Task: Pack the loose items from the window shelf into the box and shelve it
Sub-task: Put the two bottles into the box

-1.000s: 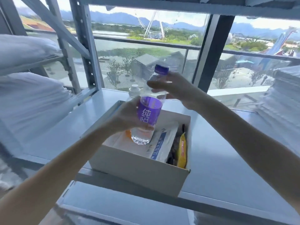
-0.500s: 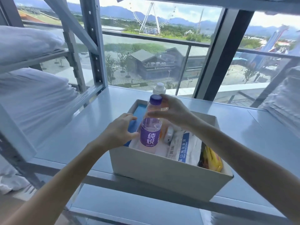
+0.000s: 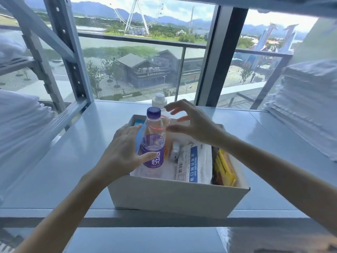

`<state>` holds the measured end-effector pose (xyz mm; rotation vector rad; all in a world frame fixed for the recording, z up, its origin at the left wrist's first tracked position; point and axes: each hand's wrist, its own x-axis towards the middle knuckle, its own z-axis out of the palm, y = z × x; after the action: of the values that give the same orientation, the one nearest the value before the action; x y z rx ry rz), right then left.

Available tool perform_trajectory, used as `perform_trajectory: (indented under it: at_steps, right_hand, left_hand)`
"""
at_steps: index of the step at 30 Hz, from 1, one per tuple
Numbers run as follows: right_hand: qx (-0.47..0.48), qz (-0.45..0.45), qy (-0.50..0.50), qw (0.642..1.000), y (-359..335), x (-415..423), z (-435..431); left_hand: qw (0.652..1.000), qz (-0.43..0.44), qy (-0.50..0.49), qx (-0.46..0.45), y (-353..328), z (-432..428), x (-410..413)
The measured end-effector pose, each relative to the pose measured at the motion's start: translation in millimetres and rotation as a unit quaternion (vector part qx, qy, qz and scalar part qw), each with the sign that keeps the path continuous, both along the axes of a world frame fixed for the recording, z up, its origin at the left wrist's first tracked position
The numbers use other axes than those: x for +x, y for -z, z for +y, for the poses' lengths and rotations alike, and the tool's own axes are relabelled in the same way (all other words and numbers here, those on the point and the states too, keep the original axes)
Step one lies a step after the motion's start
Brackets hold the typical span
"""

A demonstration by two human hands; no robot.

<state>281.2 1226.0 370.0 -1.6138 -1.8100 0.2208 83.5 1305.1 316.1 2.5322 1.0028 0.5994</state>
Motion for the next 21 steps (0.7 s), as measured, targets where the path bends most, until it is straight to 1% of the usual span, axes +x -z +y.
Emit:
perform_trajectory:
  at_steps: [1,3,5,6,8,9,10,13,17,19,21]
  right_hand:
    - [-0.026,-0.032,-0.022,0.999,-4,13,-9]
    - [-0.106,-0.16,-0.052,0.98,-8,37,-24]
    - [-0.186,-0.286,-0.065,0.938,-3,53,-34]
    - [-0.226,-0.331,-0.07,0.914,2,57,-37]
    - [-0.286,-0.393,-0.076,0.871,11,61,-40]
    - [-0.297,-0.409,-0.079,0.859,16,63,-40]
    - [-0.297,-0.415,-0.084,0.856,20,64,-40]
    - [-0.266,-0.405,-0.099,0.869,30,65,-35]
    - [-0.123,-0.364,-0.095,0.918,28,68,-26]
    - [-0.071,-0.351,-0.095,0.929,28,68,-21]
    - [-0.04,-0.326,-0.099,0.94,30,64,-15]
  left_hand:
    - [1.0,-0.017,0.0,-0.009,-3,0,4]
    - [0.998,-0.043,0.002,-0.04,-5,4,13]
    - [0.996,-0.051,0.013,-0.069,-5,7,21]
    - [0.995,-0.057,0.02,-0.079,-4,7,23]
    - [0.993,-0.073,0.025,-0.086,0,9,26]
    - [0.993,-0.079,0.026,-0.085,2,9,27]
    - [0.993,-0.084,0.025,-0.084,2,9,27]
    - [0.993,-0.096,0.017,-0.074,6,9,29]
    - [0.991,-0.102,0.022,-0.079,9,12,30]
    - [0.991,-0.103,0.028,-0.081,10,12,30]
    - [0.991,-0.106,0.035,-0.077,10,11,29]
